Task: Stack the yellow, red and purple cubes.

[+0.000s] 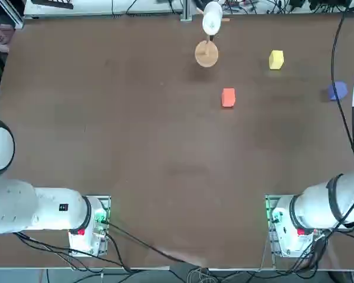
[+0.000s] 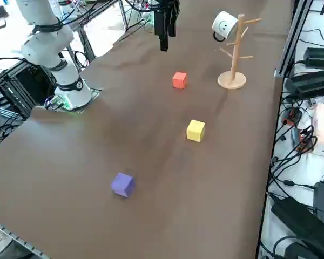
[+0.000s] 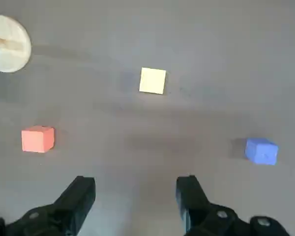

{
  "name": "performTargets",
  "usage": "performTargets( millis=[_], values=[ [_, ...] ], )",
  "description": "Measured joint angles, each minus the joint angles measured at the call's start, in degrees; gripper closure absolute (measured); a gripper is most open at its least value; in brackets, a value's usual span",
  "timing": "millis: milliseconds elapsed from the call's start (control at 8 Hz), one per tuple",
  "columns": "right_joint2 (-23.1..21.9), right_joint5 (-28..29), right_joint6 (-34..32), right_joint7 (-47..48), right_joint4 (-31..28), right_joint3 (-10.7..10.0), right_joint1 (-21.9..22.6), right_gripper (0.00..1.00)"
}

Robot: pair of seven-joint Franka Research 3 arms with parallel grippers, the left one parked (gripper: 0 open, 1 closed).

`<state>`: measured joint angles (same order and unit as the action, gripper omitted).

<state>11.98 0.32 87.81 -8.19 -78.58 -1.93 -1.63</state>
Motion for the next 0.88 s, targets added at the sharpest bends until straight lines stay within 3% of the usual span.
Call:
performTargets(
  millis=[875],
  values=[
    [0.8,0.0,0.0,-0.7,0.0,0.0,0.0,0.00]
  ],
)
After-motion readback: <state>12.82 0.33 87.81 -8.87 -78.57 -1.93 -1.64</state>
